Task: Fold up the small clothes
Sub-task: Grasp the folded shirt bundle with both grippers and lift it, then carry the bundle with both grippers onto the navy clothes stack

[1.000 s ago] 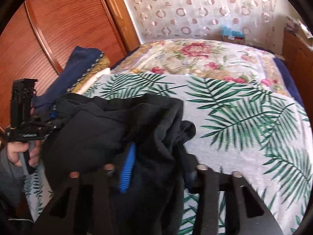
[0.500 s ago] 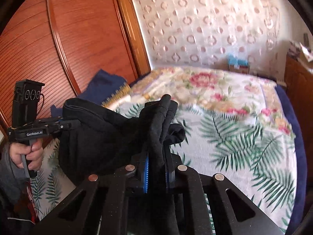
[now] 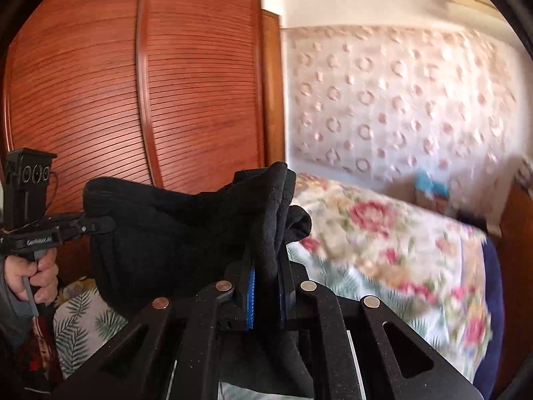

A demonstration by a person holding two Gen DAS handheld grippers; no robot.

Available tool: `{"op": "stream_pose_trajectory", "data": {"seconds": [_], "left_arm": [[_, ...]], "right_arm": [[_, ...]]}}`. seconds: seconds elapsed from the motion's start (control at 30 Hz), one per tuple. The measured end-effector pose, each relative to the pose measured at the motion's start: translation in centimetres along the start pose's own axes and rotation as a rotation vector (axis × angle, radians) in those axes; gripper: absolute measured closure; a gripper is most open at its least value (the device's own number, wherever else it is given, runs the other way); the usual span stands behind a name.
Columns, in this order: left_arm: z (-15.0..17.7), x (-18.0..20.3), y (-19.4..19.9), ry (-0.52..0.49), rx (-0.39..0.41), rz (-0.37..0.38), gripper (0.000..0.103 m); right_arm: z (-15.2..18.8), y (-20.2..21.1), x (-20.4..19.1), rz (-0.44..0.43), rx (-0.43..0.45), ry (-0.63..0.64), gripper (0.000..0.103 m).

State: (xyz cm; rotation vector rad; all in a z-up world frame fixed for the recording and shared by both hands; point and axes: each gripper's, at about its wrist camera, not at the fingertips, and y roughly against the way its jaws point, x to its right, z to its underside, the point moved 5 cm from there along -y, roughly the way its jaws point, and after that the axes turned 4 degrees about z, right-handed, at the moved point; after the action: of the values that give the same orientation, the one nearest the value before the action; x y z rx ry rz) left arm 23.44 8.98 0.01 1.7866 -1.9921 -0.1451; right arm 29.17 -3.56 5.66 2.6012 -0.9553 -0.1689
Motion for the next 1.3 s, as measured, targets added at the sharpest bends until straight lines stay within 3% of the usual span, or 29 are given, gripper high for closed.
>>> {"op": "stream_pose_trajectory", "data": {"seconds": [0.3,0.43,0.67,0.8,0.87,0.97,1.13,1.3], "left_arm": [[2.6,-6.5,1.6,0.159,0.056,-0.133,0.088],[4.9,-8.6,2.4,0.210,0.039,-0.190,0.088],[7.3,-10.9,1.5,0.267,-0.026,-0.238,0.088],[7.2,-11.4,1.3,0.275,-0.027,-0.250,0.088],[7.4,-11.5,1.4,0.283,-0.028,-0.250,0.088],[7.2,-11.6,1.6,0.271,-0.024,-0.270,0.082],[6.8,-12.3,2.3,0.233,-0.013,-0.334,0.066],[6.4,-13.0,3.3,0.206,-0.005,-0.371,0.062]], "right_arm": [[-6.0,-12.1,-4.9,-0.087,-0.045,0.200,0.093],[-7.7,-17.9,-6.3,-0.109,-0.075,0.276,0.093],[-8.5,-25.3,-6.5,-0.101,-0.165,0.218,0.093],[-9.6,-25.8,-4.8,-0.057,-0.149,0.129,0.065],[-9.5,-25.5,-5.8,-0.047,-0.123,0.138,0.053],[-7.9,-24.6,-7.1,-0.116,-0.129,0.137,0.043],[-3.6,-25.9,-8.3,-0.142,-0.232,0.183,0.043],[-2.7,-29.8,-7.8,-0.137,-0.270,0.148,0.042]]}}
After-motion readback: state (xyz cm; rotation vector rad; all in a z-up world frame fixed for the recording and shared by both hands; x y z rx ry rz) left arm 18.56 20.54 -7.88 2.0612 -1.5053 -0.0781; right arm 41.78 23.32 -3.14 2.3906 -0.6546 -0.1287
